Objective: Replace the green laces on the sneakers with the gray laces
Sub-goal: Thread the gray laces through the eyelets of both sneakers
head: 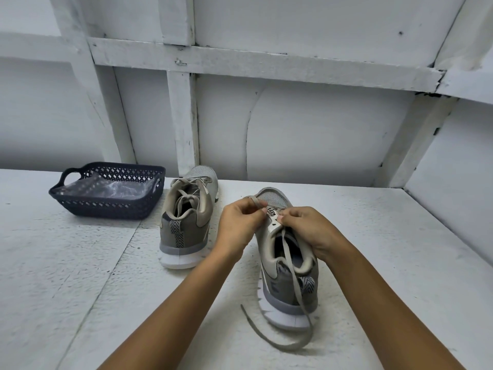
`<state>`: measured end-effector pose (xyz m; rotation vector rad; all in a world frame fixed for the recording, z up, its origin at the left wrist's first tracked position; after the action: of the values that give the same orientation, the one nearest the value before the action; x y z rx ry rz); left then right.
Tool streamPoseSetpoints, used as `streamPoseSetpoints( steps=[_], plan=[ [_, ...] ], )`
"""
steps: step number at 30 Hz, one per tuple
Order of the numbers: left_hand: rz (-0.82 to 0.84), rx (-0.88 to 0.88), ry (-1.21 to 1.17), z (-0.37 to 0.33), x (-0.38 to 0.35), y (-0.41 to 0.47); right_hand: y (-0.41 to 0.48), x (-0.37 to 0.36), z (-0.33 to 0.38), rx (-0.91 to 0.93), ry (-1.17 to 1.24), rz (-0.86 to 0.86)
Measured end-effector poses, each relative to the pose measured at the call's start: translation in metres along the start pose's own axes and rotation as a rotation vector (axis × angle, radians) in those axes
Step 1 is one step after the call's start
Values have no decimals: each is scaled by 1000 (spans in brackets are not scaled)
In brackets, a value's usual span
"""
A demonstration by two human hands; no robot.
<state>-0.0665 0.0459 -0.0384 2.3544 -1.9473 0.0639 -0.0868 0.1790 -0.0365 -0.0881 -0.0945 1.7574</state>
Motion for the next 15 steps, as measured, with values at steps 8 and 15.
streamPoseSetpoints(
  steps=[8, 15],
  plan=[
    [-46, -5, -58, 3, -2, 1, 0, 0, -2, 0, 0, -2],
    [-66, -22, -39, 5, -2, 1, -2, -2, -1, -6, 44, -3]
  ],
)
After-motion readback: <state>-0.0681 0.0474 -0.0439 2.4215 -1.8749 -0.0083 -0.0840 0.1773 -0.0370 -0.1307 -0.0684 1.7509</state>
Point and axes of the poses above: each hand's wrist, its own y-axis towards the middle knuckle, its own x-axis out of the back of the hand, z = x × y, the point moved 4 cm from there along y, towards the middle knuckle, and after that the axes turned 14 degrees about y, right-handed, at the moved point
